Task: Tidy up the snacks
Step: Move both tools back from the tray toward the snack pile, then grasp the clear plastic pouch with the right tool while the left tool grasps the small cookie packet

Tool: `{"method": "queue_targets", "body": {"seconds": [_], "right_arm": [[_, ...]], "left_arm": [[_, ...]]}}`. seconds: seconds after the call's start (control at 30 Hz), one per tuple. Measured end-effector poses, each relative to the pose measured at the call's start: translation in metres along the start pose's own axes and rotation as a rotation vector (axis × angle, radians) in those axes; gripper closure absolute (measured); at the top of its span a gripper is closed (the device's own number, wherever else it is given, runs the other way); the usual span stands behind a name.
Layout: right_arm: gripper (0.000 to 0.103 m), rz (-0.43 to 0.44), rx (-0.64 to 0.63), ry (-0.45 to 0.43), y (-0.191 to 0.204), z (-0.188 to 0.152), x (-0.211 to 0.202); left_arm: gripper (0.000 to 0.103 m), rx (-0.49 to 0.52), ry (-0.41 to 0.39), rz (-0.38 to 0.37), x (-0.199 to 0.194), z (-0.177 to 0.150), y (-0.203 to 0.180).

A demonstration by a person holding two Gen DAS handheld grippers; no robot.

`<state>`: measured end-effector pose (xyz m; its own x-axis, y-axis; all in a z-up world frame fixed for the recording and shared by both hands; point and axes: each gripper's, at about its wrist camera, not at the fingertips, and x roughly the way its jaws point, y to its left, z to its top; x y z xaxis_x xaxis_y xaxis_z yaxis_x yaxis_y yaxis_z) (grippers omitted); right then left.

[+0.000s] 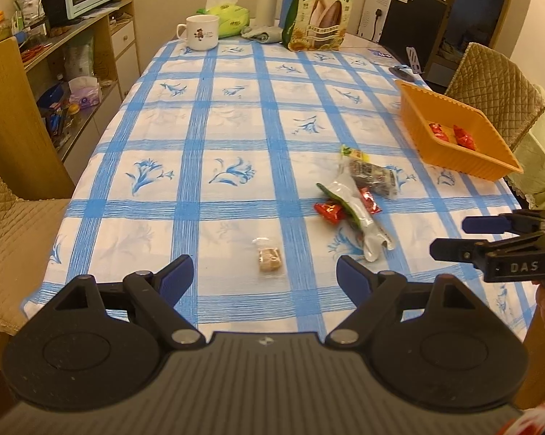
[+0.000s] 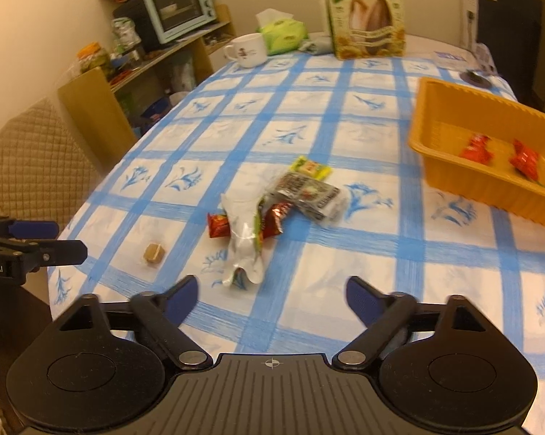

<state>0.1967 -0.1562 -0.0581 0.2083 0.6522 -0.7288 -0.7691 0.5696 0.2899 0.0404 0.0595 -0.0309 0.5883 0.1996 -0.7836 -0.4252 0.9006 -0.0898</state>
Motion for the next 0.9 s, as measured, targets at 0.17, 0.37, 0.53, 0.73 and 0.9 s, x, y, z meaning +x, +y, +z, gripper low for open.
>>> {"method": "queue_targets", "body": {"seconds": [0.17,0.37,0.53,0.73,0.9], "right_arm": [[0.041,0.019,-0.033,-0.009,0.007,0.008,0.019],[0.056,0.037,-0.080,0.005,0.016,0.019,0.048],[0.061,0.029,-0.096,0.020,0.019,0.024,0.069],[0.066,0.005,-0.109,0.032,0.018,0.029,0.087],[0.069,-0.004,-0.127,0.033,0.020,0.032,0.096]], "left_arm": [[0.019,-0.010,0.008,0.021,0.009,0.000,0.007],[0.019,-0.035,0.022,0.050,0.018,0.001,0.017],[0.020,-0.054,0.029,0.076,0.024,0.001,0.027],[0.020,-0.069,0.038,0.092,0.028,0.001,0.034],[0.020,-0.075,0.047,0.091,0.033,0.000,0.034]]}}
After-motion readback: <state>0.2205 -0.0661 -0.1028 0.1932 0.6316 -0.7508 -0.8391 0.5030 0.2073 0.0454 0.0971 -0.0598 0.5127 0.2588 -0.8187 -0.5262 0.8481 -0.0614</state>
